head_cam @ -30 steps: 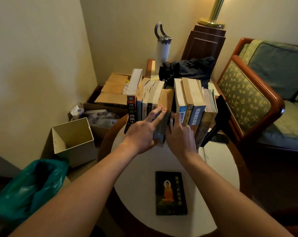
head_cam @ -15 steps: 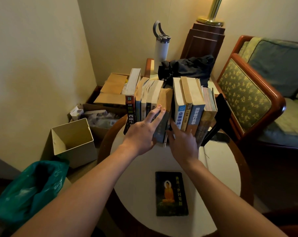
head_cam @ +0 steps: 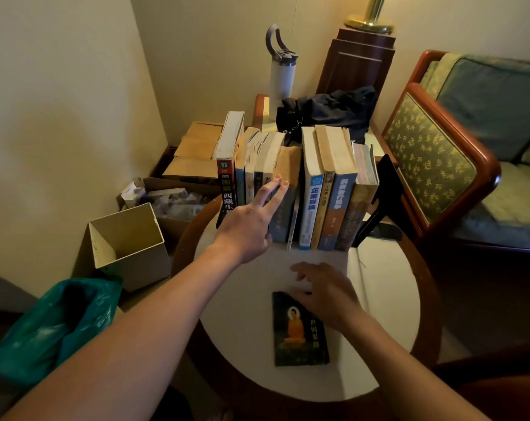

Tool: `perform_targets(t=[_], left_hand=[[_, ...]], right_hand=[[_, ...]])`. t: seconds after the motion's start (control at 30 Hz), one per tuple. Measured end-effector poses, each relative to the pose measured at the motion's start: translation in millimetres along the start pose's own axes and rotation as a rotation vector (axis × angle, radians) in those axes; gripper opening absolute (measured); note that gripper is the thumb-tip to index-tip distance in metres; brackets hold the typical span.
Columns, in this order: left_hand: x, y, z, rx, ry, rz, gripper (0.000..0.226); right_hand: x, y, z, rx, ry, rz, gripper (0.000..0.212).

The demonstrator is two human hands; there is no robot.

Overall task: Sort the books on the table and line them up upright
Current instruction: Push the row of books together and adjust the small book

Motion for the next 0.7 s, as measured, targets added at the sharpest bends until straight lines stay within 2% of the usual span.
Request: perform_targets(t=[0.1,0.17,0.33,0.4,0.57,0.7], left_hand=[[1.3,0.0,-0.8,0.004,-0.001,-0.01,0.105],[2.3,0.5,-1.1,0.004,-0.002,-0.018,0.106],[5.3,0.8,-3.0,-0.006,-0.011,-0.035,0.106],[6.4,0.0,-4.0,-0.01,-0.017,-0.036,0.107],[6.9,0.5,-6.3,-0.022,-0.031,-0.041,0.107],[7.9,-0.1,-6.1,-0.027,-0.036,-0.043,0.107]], right_hand=[[3.1,24.5,15.8,-0.27,0.049,-0.015,0.092],[1.5,33.3,21.5,-0.316,0.072,-0.059,0.11],[1.4,33.5,22.6,-0.305,0.176,-0.087,0.116],[6.7,29.7,20.8,-0.329,0.199,-0.044,0.113],[22.4,22.7,9.0,-0.369,0.186,0.035,0.078],[26.2,22.6,-8.6,-0.412,-0.012,0.135,0.05]])
Point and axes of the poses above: each hand's wrist, its own y-axis away from the middle knuckle, its own z-axis out of the palm, x = y × z, the point moved 6 cm from there along -y, towards the middle knuckle, and after that the axes turned 12 degrees about x, right-handed, at the moved point
